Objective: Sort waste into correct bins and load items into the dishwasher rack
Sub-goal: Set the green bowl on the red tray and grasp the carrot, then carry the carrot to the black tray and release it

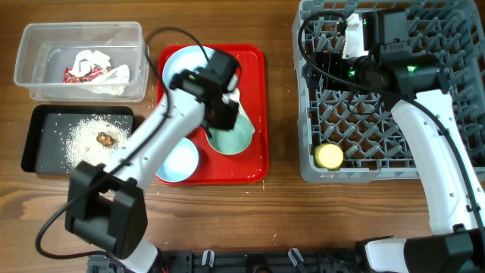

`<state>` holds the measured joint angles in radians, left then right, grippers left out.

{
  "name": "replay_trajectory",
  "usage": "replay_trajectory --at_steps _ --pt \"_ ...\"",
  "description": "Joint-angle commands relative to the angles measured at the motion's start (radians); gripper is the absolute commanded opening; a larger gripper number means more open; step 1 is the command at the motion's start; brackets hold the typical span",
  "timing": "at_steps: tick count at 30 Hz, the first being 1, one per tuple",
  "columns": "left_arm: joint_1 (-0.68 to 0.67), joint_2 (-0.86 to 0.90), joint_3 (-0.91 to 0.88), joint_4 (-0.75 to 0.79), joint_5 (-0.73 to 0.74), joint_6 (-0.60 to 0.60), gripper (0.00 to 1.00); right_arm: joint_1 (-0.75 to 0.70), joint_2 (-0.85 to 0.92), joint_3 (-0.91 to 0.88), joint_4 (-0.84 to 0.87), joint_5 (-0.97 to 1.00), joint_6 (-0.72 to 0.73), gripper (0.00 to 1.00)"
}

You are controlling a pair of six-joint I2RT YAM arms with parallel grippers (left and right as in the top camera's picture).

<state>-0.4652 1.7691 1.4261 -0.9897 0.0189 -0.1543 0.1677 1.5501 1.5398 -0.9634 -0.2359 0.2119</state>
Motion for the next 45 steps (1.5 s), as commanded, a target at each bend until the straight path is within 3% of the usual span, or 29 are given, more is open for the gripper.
replay_trajectory --at_steps 1,5,9,18,33,37,42,45 --pt "0.113 -0.015 0.100 -0.009 -0.058 0.113 0.51 0.002 0.002 0.009 -0.001 -0.018 0.005 1.00" --pt "0.211 0.002 0.083 -0.013 -0.046 0.269 0.59 0.002 0.002 0.006 0.002 -0.017 0.004 1.00" --pt "0.248 0.034 0.046 -0.023 0.035 0.383 0.59 0.002 0.002 0.006 0.009 -0.017 0.001 1.00" --pt "0.245 0.079 -0.074 0.003 0.051 0.383 0.54 0.002 0.002 0.006 0.009 -0.017 0.000 0.99" --pt "0.245 0.079 -0.301 0.273 0.052 0.383 0.57 0.002 0.002 0.006 0.006 -0.018 0.000 0.99" --pt "0.245 0.079 -0.302 0.291 0.051 0.383 0.47 0.002 0.002 0.006 0.006 -0.018 0.000 0.99" --pt "0.245 0.079 -0.302 0.311 0.051 0.383 0.15 0.002 0.002 0.006 0.006 -0.018 0.001 0.99" --pt "0.245 0.079 -0.300 0.318 0.051 0.383 0.11 0.002 0.002 0.006 0.009 -0.018 0.001 0.99"
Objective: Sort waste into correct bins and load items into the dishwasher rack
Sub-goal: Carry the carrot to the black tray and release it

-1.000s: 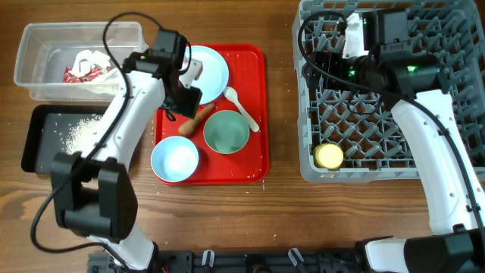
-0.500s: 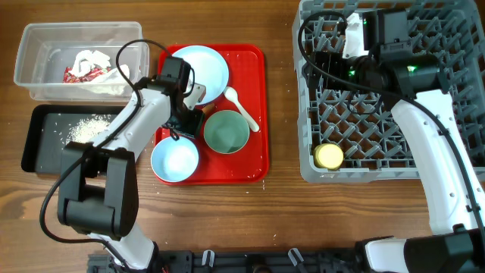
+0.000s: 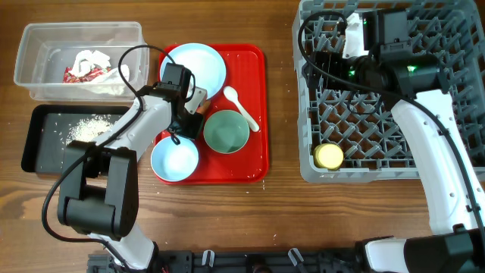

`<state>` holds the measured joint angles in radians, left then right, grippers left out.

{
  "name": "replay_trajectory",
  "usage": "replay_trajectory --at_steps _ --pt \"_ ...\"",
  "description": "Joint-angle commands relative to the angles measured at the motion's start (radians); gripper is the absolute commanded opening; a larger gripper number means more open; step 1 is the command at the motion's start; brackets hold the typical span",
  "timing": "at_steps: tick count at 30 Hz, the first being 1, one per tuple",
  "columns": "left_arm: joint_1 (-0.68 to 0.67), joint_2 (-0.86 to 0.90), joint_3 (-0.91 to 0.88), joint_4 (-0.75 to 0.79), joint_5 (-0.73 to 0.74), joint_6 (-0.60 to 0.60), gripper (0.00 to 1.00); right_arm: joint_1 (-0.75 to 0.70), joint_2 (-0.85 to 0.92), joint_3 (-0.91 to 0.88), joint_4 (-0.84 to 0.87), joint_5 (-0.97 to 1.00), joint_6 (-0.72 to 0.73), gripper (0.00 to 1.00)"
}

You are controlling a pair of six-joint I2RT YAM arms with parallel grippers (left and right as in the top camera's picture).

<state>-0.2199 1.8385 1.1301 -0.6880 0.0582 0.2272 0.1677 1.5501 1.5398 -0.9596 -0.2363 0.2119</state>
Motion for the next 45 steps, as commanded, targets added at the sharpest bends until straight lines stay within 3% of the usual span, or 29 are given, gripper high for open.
replay_trajectory --at_steps 1,14,18,24,27,32,39,45 --pt "-0.001 0.008 -0.003 0.016 0.012 0.002 0.11 0.002 0.002 0.006 0.005 -0.017 0.000 1.00" --pt "-0.069 -0.089 0.136 -0.037 0.012 0.002 0.11 0.002 0.002 0.006 0.017 -0.017 0.001 1.00" --pt "-0.076 -0.117 0.159 -0.038 0.012 0.000 0.04 0.002 0.002 0.006 0.017 -0.017 0.000 0.99" --pt "-0.029 -0.205 0.161 -0.050 0.000 -0.150 0.04 0.002 0.002 0.006 0.017 -0.017 0.001 1.00" --pt "0.058 -0.288 0.161 -0.081 -0.057 -0.388 0.04 0.002 0.002 0.006 0.017 -0.017 0.000 0.99" --pt "0.281 -0.452 0.161 -0.121 -0.060 -0.624 0.04 0.002 0.002 0.006 0.018 -0.017 0.001 0.99" --pt "0.607 -0.474 0.148 -0.130 -0.065 -0.716 0.04 0.002 0.002 0.006 0.034 -0.017 0.001 0.99" --pt "0.716 -0.323 0.090 -0.161 -0.084 -0.853 0.04 0.002 0.002 0.006 0.032 -0.017 0.001 1.00"
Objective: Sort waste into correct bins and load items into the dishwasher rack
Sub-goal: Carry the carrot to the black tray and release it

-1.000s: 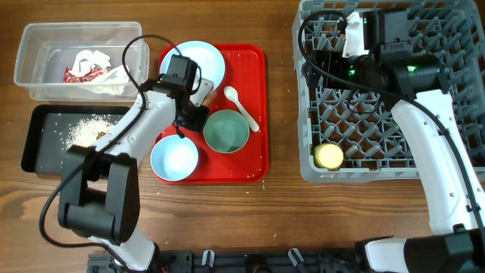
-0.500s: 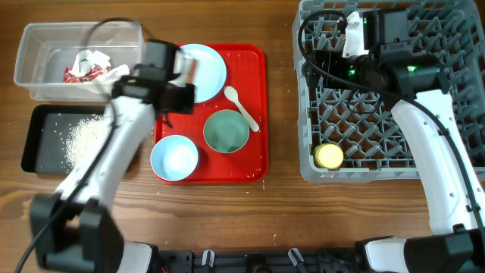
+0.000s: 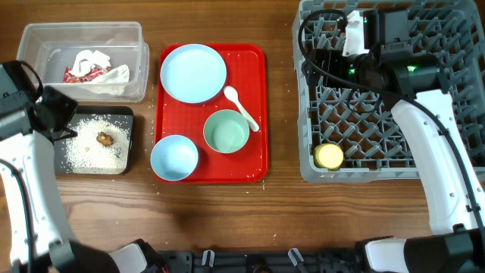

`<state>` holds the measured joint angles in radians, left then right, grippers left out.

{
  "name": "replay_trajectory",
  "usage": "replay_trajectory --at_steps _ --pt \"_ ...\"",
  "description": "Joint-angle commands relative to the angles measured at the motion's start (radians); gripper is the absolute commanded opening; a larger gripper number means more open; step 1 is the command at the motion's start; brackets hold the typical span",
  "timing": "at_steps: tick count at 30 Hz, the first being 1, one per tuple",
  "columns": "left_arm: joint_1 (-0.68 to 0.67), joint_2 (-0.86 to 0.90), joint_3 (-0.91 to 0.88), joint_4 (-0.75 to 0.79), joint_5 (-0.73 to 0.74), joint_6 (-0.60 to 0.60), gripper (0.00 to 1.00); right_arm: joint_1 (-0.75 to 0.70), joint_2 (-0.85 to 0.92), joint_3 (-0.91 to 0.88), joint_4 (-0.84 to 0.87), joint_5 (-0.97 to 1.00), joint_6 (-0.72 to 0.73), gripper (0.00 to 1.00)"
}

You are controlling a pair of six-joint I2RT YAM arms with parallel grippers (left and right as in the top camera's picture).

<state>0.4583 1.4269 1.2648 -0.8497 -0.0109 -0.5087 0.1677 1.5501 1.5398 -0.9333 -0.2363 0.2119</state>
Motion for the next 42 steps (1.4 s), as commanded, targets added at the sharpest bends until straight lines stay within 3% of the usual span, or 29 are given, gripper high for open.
replay_trajectory --at_steps 1,12,18,21,25,30,33,37,42 --pt "0.044 0.115 -0.054 0.003 -0.023 -0.148 0.04 0.002 0.002 0.006 0.005 -0.017 0.001 1.00" --pt "0.050 0.374 -0.063 0.020 -0.141 -0.371 0.06 0.002 0.002 0.006 0.004 -0.017 0.001 0.99" --pt "0.050 0.408 -0.063 0.049 -0.139 -0.371 0.29 0.002 0.002 0.006 0.008 -0.036 0.001 1.00" --pt "0.050 0.408 -0.063 0.051 -0.140 -0.369 0.35 0.002 0.002 0.006 0.013 -0.037 0.001 1.00" --pt "0.050 0.399 -0.043 0.052 -0.137 -0.273 0.50 0.002 0.002 0.006 0.028 -0.081 0.001 1.00" --pt "0.041 0.301 0.008 -0.016 -0.128 -0.263 0.55 0.005 0.002 0.006 0.051 -0.081 0.002 1.00" --pt "0.019 0.227 0.008 -0.021 -0.048 -0.180 0.54 0.025 0.010 0.006 0.082 -0.081 0.009 1.00" --pt "-0.076 0.137 0.008 -0.023 0.111 -0.016 0.45 0.099 0.058 0.006 0.168 -0.080 0.027 1.00" --pt "-0.312 0.126 0.008 -0.043 0.119 0.008 0.47 0.156 0.148 0.006 0.192 -0.036 0.028 0.99"
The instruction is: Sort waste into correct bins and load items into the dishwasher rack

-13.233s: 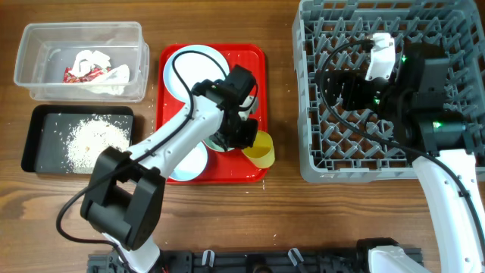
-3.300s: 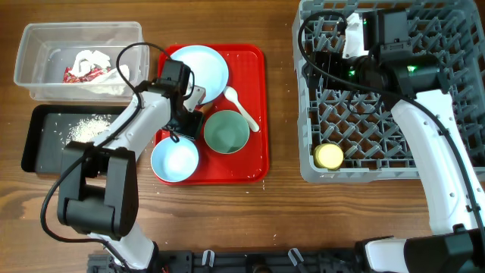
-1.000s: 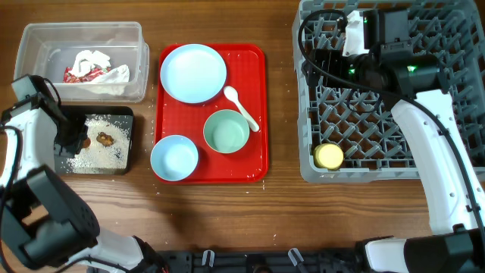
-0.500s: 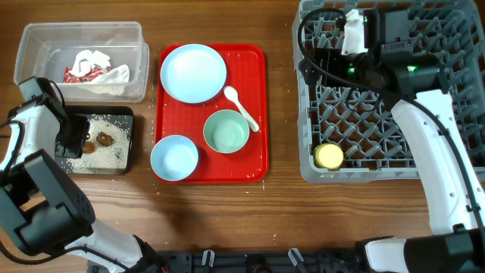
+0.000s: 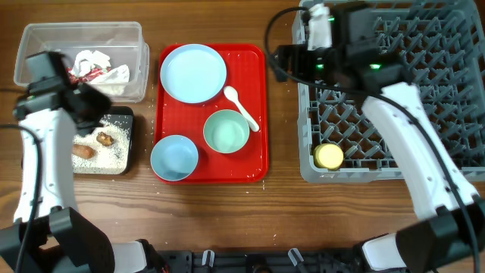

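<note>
A red tray (image 5: 259, 163) holds a pale blue plate (image 5: 193, 72), a white spoon (image 5: 241, 108), a green bowl (image 5: 226, 131) and a blue bowl (image 5: 174, 157). My left gripper (image 5: 97, 108) hovers over the top edge of the black tray (image 5: 127, 114), apart from everything. In that tray, rice crumbs surround a small brown scrap (image 5: 103, 138) and a longer brown piece (image 5: 83, 151). My right gripper (image 5: 283, 61) reaches past the left rim of the grey dishwasher rack (image 5: 394, 121), toward the red tray; its fingers are too dark to read.
A clear bin (image 5: 45, 38) at the back left contains wrappers and crumpled paper. A yellow cup (image 5: 329, 156) sits in the rack's front left corner. Bare wood runs along the table's front edge.
My left gripper moved right from the table's left edge to the black tray's top edge, and a longer brown piece now lies in that tray. My right arm swung from the rack's back to its left rim.
My left gripper was first at the tilted green bowl on the red tray, then between the two bowls with the green bowl upright. After that it was off at the far left beside the black tray. Now a second brown piece lies among the crumbs.
</note>
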`<state>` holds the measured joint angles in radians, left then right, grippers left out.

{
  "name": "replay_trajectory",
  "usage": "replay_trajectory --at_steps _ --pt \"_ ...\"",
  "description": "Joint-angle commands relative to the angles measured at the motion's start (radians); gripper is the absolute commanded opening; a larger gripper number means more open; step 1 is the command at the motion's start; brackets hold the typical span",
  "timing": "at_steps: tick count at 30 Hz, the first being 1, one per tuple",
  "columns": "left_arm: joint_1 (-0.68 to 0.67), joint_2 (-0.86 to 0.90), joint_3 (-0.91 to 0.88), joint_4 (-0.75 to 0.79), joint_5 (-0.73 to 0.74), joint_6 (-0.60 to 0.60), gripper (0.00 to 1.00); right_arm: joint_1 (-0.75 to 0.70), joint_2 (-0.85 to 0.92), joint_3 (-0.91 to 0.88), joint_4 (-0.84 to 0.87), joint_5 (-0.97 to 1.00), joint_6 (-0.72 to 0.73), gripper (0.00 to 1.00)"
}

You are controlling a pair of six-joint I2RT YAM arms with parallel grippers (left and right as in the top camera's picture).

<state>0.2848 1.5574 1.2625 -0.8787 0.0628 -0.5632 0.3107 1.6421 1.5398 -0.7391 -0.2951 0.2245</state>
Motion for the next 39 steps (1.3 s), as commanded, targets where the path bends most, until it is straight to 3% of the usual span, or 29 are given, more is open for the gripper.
replay_trajectory --at_steps 1,8,17,24,30,39 --pt "-0.199 -0.003 0.010 -0.013 0.045 0.068 0.47 0.009 0.066 0.006 -0.009 0.025 0.015 0.99" --pt "-0.541 0.011 0.010 0.105 0.033 0.145 0.40 -0.029 0.068 0.006 -0.021 0.050 0.019 1.00" --pt "-0.768 0.181 0.010 0.101 0.011 0.326 0.41 -0.031 0.068 0.006 -0.055 0.050 0.018 1.00" --pt "-0.804 0.268 0.010 0.101 0.006 0.359 0.41 -0.031 0.068 0.006 -0.064 0.050 0.020 1.00" --pt "-0.801 0.317 0.006 0.078 -0.129 0.342 0.40 -0.031 0.068 0.006 -0.069 0.048 0.020 1.00" --pt "-0.718 0.317 0.006 0.038 -0.207 0.225 0.37 -0.027 0.068 0.006 -0.066 0.046 0.022 1.00"
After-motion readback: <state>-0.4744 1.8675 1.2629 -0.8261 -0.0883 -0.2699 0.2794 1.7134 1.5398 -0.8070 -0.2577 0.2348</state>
